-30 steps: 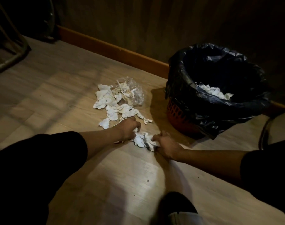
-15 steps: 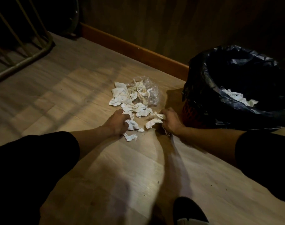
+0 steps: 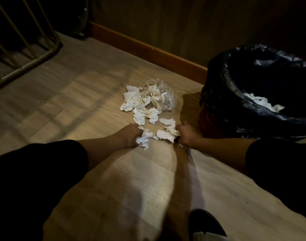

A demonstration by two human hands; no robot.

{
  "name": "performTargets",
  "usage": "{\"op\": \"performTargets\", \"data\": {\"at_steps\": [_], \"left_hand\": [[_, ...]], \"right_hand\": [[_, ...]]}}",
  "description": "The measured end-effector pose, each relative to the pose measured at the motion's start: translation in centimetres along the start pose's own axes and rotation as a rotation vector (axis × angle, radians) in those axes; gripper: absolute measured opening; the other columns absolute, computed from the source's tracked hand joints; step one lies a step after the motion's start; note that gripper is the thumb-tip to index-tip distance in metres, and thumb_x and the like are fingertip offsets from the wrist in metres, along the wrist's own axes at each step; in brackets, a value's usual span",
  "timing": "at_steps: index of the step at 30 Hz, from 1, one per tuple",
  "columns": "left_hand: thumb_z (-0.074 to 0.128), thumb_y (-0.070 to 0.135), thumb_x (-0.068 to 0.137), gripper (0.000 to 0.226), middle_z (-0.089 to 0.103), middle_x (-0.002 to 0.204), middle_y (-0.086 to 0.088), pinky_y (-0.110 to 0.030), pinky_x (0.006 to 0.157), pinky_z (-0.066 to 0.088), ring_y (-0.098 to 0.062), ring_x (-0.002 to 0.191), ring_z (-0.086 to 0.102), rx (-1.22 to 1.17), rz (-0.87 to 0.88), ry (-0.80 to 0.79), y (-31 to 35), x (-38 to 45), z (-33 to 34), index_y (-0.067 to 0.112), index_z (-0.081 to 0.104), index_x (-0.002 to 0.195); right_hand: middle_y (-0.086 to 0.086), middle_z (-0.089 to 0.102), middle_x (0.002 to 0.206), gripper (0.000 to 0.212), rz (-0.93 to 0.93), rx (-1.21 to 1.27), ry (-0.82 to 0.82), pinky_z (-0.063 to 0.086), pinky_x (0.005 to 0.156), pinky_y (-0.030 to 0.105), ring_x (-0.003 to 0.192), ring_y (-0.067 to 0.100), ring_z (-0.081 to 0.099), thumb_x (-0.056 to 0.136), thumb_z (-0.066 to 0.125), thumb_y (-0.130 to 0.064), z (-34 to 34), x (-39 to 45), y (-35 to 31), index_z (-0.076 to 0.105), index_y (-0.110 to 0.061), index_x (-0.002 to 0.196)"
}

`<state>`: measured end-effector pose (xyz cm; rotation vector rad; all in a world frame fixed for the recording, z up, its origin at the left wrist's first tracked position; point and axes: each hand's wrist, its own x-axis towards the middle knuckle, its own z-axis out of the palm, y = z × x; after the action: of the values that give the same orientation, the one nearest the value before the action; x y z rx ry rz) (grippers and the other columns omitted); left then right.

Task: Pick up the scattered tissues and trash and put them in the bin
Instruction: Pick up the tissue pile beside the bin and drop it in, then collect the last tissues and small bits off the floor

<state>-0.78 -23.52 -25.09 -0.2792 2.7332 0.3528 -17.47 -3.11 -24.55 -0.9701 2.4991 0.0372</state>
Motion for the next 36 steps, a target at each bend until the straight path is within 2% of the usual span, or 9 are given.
{"op": "performTargets", "data": {"at_steps": [5, 12, 16, 20, 24, 28, 31, 34, 36], "left_hand": [[0.075, 0.021, 0.076, 0.027, 0.067, 0.109, -0.013, -0.029, 0.075, 0.044, -0.03, 0.105, 0.06, -0.075, -0.062, 0.067, 1.1, 0.3, -3.5, 0.012, 0.067, 0.101], [0.079, 0.019, 0.071, 0.019, 0.073, 0.099, -0.012, -0.029, 0.077, 0.048, -0.03, 0.098, 0.067, -0.28, -0.103, 0.358, 5.4, 1.0, -11.3, 0.015, 0.071, 0.088], [0.078, 0.013, 0.068, 0.018, 0.068, 0.077, -0.009, -0.033, 0.071, 0.056, -0.033, 0.079, 0.071, -0.483, -0.084, 0.522, 7.9, 0.5, -16.1, 0.019, 0.065, 0.078], [0.078, 0.011, 0.071, 0.018, 0.068, 0.123, -0.013, -0.033, 0.072, 0.056, -0.033, 0.083, 0.072, -0.575, -0.075, 0.695, 9.4, -0.8, -20.3, 0.02, 0.069, 0.084], [0.078, 0.013, 0.07, 0.02, 0.07, 0.119, -0.011, -0.028, 0.075, 0.051, -0.028, 0.092, 0.069, -0.603, -0.052, 0.781, 11.6, -1.8, -24.6, 0.024, 0.071, 0.085], [0.075, 0.012, 0.074, 0.02, 0.062, 0.134, -0.009, -0.023, 0.074, 0.041, -0.016, 0.088, 0.062, -0.642, 0.046, 0.813, 15.7, -1.8, -28.0, 0.021, 0.073, 0.092], [0.074, 0.011, 0.076, 0.02, 0.06, 0.137, -0.008, -0.025, 0.07, 0.045, -0.019, 0.084, 0.064, -0.679, 0.134, 0.829, 19.3, -1.2, -29.8, 0.018, 0.071, 0.094], [0.071, 0.013, 0.077, 0.019, 0.065, 0.127, -0.006, -0.029, 0.059, 0.055, -0.021, 0.063, 0.069, -0.722, 0.221, 0.846, 22.5, -0.1, -30.5, 0.019, 0.067, 0.095], [0.07, 0.018, 0.079, 0.021, 0.063, 0.125, -0.004, -0.031, 0.059, 0.054, -0.021, 0.063, 0.067, -0.701, 0.253, 0.833, 24.2, 0.8, -30.2, 0.021, 0.065, 0.099]], "right_hand": [[0.018, 0.063, 0.125, 0.041, -0.008, 0.071, -0.01, 0.049, 0.088, 0.032, 0.117, 0.034, 0.06, 0.081, 0.075, -0.012, -2.4, -2.3, 0.2, 0.064, -0.007, 0.119], [0.017, 0.064, 0.124, 0.038, -0.059, 0.134, 0.107, 0.048, 0.088, 0.032, 0.116, 0.031, 0.06, 0.086, 0.071, -0.02, -11.5, -5.4, -2.1, 0.063, -0.004, 0.12], [0.01, 0.069, 0.113, 0.034, -0.113, 0.187, 0.184, 0.054, 0.086, 0.033, 0.106, 0.027, 0.066, 0.083, 0.073, -0.018, -17.8, -8.0, -3.0, 0.067, -0.01, 0.115], [-0.003, 0.065, 0.091, 0.021, -0.149, 0.253, 0.24, 0.048, 0.063, 0.02, 0.078, 0.012, 0.063, 0.085, 0.073, -0.02, -23.0, -11.6, -1.9, 0.063, -0.022, 0.103], [0.0, 0.068, 0.084, 0.016, -0.139, 0.369, 0.331, 0.044, 0.046, 0.012, 0.068, 0.011, 0.063, 0.087, 0.073, -0.017, -26.8, -14.4, 0.8, 0.066, -0.014, 0.102], [0.007, 0.074, 0.096, 0.026, -0.084, 0.538, 0.392, 0.056, 0.057, 0.024, 0.077, 0.016, 0.071, 0.083, 0.078, -0.019, -29.7, -15.7, 4.0, 0.068, -0.016, 0.108], [0.01, 0.075, 0.099, 0.03, -0.048, 0.629, 0.444, 0.063, 0.075, 0.041, 0.09, 0.025, 0.075, 0.082, 0.079, -0.017, -31.4, -16.1, 6.6, 0.069, -0.014, 0.11], [0.009, 0.075, 0.102, 0.03, -0.002, 0.687, 0.476, 0.062, 0.082, 0.042, 0.094, 0.025, 0.074, 0.083, 0.079, -0.017, -32.4, -16.8, 9.1, 0.069, -0.015, 0.111], [0.008, 0.075, 0.103, 0.03, 0.043, 0.694, 0.507, 0.061, 0.084, 0.042, 0.096, 0.024, 0.074, 0.082, 0.08, -0.018, -32.5, -17.2, 10.8, 0.07, -0.015, 0.11]]}}
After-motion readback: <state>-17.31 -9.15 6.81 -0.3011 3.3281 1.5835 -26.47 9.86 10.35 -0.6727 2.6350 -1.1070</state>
